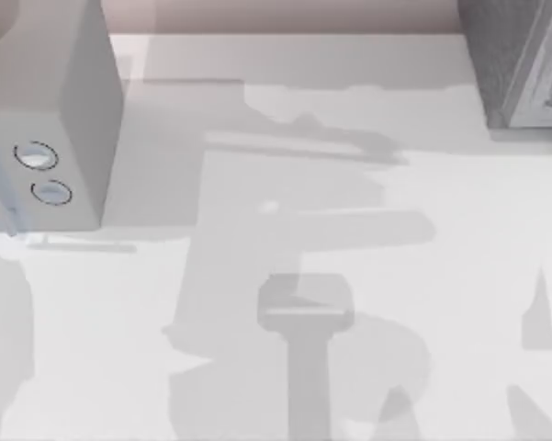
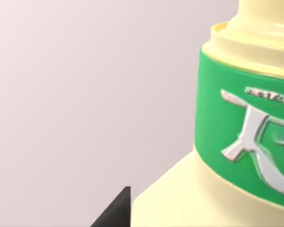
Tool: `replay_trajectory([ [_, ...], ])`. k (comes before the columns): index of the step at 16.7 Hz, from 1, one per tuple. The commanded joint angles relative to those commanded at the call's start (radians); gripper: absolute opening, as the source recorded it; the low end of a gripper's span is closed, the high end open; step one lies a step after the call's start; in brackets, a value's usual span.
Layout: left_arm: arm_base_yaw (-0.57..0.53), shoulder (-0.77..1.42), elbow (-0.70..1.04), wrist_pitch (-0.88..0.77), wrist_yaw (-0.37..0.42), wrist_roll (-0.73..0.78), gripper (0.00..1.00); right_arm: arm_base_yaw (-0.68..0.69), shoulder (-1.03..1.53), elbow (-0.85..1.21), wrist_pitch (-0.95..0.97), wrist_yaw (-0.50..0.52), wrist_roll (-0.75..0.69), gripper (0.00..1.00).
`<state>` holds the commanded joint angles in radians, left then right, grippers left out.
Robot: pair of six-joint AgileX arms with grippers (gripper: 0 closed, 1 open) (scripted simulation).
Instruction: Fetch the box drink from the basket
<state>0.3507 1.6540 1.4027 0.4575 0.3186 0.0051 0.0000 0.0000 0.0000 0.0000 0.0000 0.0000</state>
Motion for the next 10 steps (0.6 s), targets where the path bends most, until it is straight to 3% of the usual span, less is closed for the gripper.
replay_trajectory([
  [5, -0.01, 0.003, 0.251, -0.144, -0.032, -0.009, 0.0, 0.0, 0.0, 0.0, 0.0, 0.0, 0.0, 1.0],
  [10, -0.007, 0.03, 0.385, -0.462, 0.026, 0.004, 0.0, 0.0, 0.0, 0.0, 0.0, 0.0, 0.0, 1.0],
])
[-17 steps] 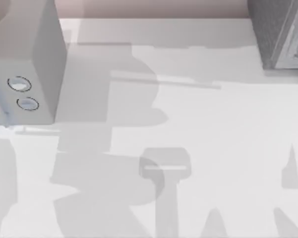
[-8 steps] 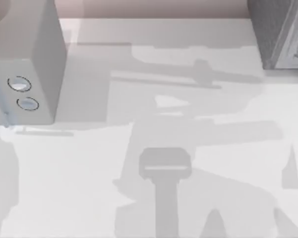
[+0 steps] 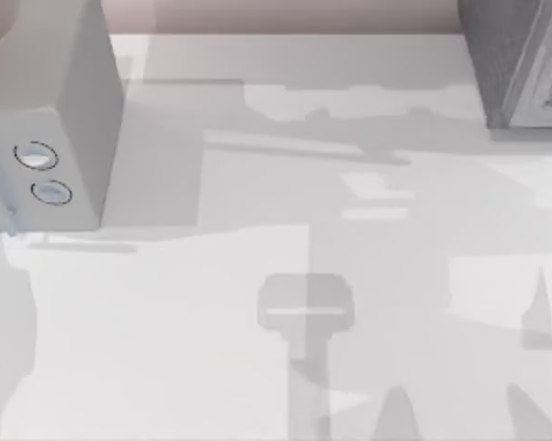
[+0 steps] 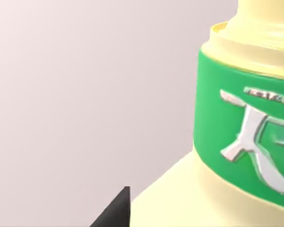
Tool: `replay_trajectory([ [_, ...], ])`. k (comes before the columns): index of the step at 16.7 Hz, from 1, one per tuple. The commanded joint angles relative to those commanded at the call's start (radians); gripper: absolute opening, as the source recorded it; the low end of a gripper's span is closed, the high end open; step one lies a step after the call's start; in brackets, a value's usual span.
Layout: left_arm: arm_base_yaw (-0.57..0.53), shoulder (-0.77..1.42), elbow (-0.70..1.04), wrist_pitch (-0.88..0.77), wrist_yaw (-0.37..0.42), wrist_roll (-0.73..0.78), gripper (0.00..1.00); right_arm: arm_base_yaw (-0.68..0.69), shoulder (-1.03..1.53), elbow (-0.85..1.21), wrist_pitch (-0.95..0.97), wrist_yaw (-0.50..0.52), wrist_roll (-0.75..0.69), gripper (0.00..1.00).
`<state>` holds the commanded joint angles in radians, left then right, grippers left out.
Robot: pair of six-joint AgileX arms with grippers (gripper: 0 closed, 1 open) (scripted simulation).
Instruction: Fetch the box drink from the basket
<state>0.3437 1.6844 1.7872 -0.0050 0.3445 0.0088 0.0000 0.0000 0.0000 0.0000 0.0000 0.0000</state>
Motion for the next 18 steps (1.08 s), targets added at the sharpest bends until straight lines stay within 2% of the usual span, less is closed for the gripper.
replay_trajectory([
  [4, 0.01, 0.024, 0.049, -0.117, 0.043, 0.012, 0.0, 0.0, 0.0, 0.0, 0.0, 0.0, 0.0, 1.0],
  [10, 0.005, 0.014, 0.037, -0.119, 0.04, 0.013, 0.0, 0.0, 0.0, 0.0, 0.0, 0.0, 0.0, 1.0],
  [14, -0.02, -0.1, -0.091, -0.115, 0.014, 0.011, 0.0, 0.0, 0.0, 0.0, 0.0, 0.0, 0.0, 1.0],
  [18, -0.066, -0.32, -0.327, -0.096, -0.033, 0.011, 0.0, 0.0, 0.0, 0.0, 0.0, 0.0, 0.0, 1.0],
])
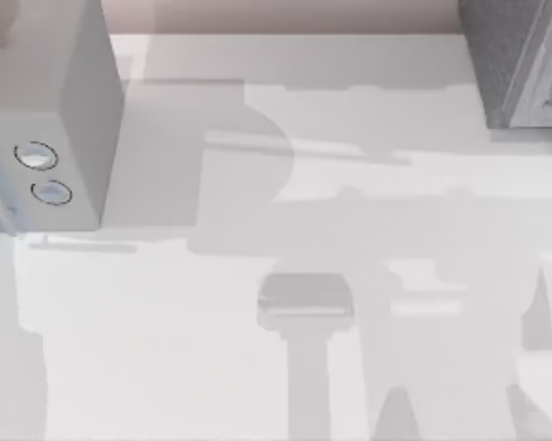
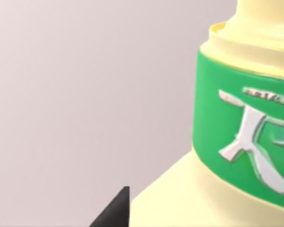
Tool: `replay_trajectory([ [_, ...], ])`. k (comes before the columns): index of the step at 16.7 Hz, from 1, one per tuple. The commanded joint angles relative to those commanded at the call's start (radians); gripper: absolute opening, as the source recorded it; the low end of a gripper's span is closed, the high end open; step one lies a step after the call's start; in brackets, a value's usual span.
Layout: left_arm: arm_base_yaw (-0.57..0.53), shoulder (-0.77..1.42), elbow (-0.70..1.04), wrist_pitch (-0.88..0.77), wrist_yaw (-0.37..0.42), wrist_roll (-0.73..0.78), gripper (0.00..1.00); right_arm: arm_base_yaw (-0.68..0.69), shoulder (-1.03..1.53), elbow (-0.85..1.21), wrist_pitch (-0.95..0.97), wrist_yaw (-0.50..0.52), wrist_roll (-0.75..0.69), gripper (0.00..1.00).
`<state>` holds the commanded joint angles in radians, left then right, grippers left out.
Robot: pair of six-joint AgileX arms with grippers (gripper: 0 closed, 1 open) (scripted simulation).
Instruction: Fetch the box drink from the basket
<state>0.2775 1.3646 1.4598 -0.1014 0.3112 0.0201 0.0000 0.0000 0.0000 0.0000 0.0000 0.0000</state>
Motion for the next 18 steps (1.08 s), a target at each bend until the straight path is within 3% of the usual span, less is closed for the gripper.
replay_trajectory([
  [13, -0.213, -1.074, -1.153, 0.079, -0.238, -0.015, 0.0, 0.0, 0.0, 0.0, 0.0, 0.0, 0.0, 1.0],
  [18, -0.269, -1.33, -1.423, 0.098, -0.301, -0.019, 0.0, 0.0, 0.0, 0.0, 0.0, 0.0, 0.0, 1.0],
])
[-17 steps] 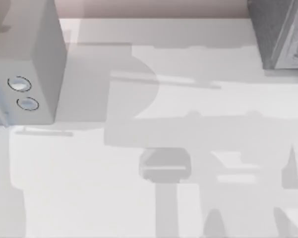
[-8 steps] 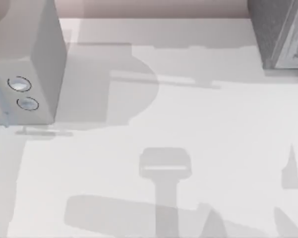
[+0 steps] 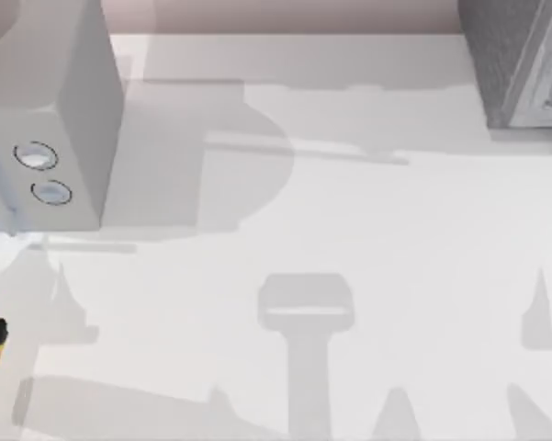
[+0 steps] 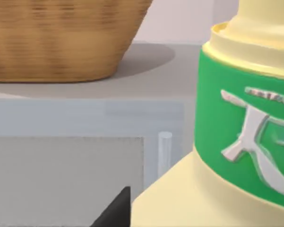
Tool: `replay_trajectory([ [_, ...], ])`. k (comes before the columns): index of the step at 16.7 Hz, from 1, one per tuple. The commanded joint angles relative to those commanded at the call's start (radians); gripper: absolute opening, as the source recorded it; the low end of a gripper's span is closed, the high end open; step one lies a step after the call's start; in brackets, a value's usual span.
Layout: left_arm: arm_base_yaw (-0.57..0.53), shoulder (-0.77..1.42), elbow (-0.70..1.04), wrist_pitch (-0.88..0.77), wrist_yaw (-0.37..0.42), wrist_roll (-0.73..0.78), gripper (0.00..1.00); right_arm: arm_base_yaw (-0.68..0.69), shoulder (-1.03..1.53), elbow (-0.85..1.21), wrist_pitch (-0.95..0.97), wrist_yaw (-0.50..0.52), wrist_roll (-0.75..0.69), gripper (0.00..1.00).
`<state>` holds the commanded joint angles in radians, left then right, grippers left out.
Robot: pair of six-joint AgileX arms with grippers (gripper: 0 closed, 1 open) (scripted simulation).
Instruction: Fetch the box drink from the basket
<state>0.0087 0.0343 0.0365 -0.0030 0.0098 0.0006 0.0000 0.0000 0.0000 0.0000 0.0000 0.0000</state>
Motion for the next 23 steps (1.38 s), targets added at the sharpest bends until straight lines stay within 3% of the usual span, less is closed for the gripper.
replay_trajectory([
  [8, -0.006, -0.029, -0.037, 0.002, -0.009, 0.001, 0.0, 0.0, 0.0, 0.0, 0.0, 0.0, 0.0, 1.0],
  [11, -0.063, 0.032, 0.003, 0.055, -0.052, 0.007, 0.0, 0.0, 0.0, 0.0, 0.0, 0.0, 0.0, 1.0],
  [14, -0.194, 0.186, 0.078, 0.179, -0.171, 0.023, 0.0, 0.0, 0.0, 0.0, 0.0, 0.0, 0.0, 1.0],
  [18, -0.383, 0.521, 0.185, 0.404, -0.413, 0.046, 0.0, 0.0, 0.0, 0.0, 0.0, 0.0, 0.0, 1.0],
  [23, -0.536, 0.862, 0.309, 0.623, -0.692, 0.074, 0.0, 0.0, 0.0, 0.0, 0.0, 0.0, 0.0, 1.0],
])
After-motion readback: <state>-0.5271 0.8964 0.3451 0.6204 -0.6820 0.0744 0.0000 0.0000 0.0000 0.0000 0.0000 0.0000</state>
